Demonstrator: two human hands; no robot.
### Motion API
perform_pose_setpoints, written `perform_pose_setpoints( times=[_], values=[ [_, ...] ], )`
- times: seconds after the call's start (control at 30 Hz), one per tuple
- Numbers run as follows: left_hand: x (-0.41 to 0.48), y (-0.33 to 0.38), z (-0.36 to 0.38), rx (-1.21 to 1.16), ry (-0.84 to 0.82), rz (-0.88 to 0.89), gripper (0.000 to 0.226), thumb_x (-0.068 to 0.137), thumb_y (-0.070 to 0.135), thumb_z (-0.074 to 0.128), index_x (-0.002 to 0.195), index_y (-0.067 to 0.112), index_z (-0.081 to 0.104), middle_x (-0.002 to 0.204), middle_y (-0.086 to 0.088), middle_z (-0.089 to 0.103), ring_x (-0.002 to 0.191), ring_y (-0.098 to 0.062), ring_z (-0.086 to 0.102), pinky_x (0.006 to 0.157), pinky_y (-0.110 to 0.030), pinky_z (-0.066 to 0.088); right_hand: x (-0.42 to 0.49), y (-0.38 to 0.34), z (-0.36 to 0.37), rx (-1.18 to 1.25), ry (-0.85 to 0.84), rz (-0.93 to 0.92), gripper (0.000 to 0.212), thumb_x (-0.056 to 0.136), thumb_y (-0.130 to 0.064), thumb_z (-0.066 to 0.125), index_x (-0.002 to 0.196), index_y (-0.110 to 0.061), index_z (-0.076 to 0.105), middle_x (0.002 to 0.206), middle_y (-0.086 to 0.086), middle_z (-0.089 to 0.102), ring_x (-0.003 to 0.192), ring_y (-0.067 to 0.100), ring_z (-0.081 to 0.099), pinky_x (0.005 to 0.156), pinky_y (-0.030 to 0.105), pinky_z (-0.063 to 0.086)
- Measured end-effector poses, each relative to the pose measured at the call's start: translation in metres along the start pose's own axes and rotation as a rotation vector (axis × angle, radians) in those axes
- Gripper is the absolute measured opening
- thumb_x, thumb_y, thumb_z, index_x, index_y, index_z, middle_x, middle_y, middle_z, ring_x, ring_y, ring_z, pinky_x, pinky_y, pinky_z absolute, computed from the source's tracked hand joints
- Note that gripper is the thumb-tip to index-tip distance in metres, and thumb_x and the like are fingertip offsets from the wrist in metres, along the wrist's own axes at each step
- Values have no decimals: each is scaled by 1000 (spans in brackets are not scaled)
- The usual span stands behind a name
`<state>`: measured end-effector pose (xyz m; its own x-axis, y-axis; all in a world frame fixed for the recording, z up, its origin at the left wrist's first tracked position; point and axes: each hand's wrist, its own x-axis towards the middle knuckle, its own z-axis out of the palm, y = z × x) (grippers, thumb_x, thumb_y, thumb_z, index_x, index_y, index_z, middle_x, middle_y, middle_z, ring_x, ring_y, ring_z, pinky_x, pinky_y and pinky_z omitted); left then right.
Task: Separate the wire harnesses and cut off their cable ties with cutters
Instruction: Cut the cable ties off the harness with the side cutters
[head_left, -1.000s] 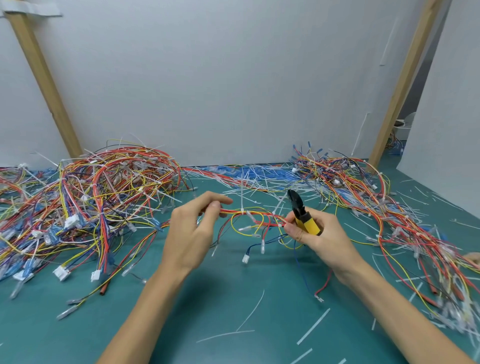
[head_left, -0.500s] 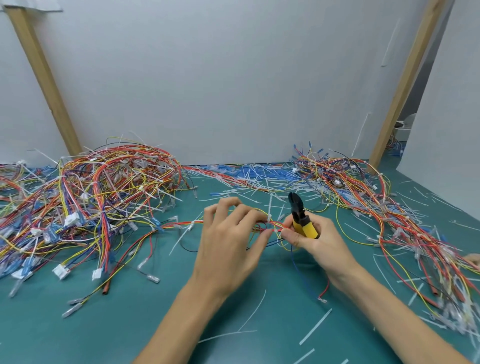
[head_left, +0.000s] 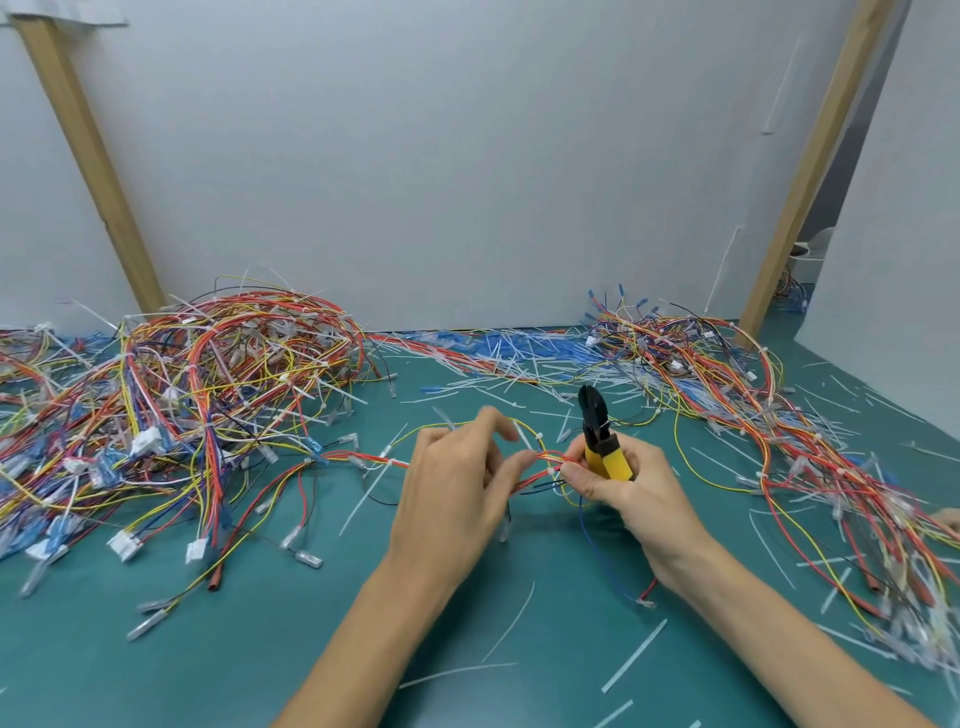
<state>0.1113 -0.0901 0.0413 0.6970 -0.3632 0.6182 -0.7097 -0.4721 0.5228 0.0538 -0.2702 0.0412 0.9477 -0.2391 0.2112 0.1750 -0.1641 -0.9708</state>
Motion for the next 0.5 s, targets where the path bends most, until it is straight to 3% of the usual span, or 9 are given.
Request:
perform_pose_setpoints(
  times=[0.1, 0.2, 0.27, 0.33, 0.4, 0.5],
  values=[
    [1, -4, 0, -52, -43, -83, 27, 86, 52, 69, 107, 36, 64, 93, 15, 56, 82, -4, 53, 89, -30, 36, -2, -4, 0, 2, -35, 2, 13, 77, -15, 81, 75, -21, 70, 67, -5, 60, 62, 7, 53, 59, 10, 42],
    [4, -11, -3, 10, -188, -143, 22, 88, 57, 62, 96, 40, 73, 112, 20, 55, 104, -6, 45, 92, -32, 30, -2, -5, 0, -5, -34, 3, 10, 74, -20, 79, 76, -21, 70, 68, -4, 61, 64, 8, 53, 60, 11, 43],
    [5, -15, -6, -126, -315, -190, 23, 93, 51, 60, 87, 32, 72, 97, 18, 67, 99, -5, 53, 90, -33, 38, -1, -3, 0, -20, -16, 1, 15, 81, -12, 81, 76, -21, 70, 69, -3, 62, 64, 8, 54, 60, 11, 43],
    [4, -16, -9, -307, -367, -216, 21, 97, 38, 62, 84, 23, 69, 75, 7, 71, 74, -11, 62, 74, -31, 47, 1, -1, 0, -52, 8, 10, 18, 85, -6, 77, 76, -21, 70, 68, -5, 64, 63, 7, 56, 60, 11, 44],
    [1, -13, -7, -348, -319, -215, 19, 98, 31, 62, 83, 20, 68, 63, 4, 67, 58, -17, 58, 58, -26, 44, 2, 1, -1, -114, 23, 26, 17, 86, -9, 77, 79, -23, 70, 67, -6, 65, 63, 7, 57, 60, 12, 45],
    [-1, -10, 2, -344, -167, -222, 17, 96, 26, 65, 80, 21, 71, 57, 12, 61, 52, -4, 50, 54, -16, 35, 4, 7, 0, -311, 70, 10, 13, 86, -24, 79, 80, -26, 67, 67, -8, 67, 62, 8, 56, 60, 18, 44]
  ],
)
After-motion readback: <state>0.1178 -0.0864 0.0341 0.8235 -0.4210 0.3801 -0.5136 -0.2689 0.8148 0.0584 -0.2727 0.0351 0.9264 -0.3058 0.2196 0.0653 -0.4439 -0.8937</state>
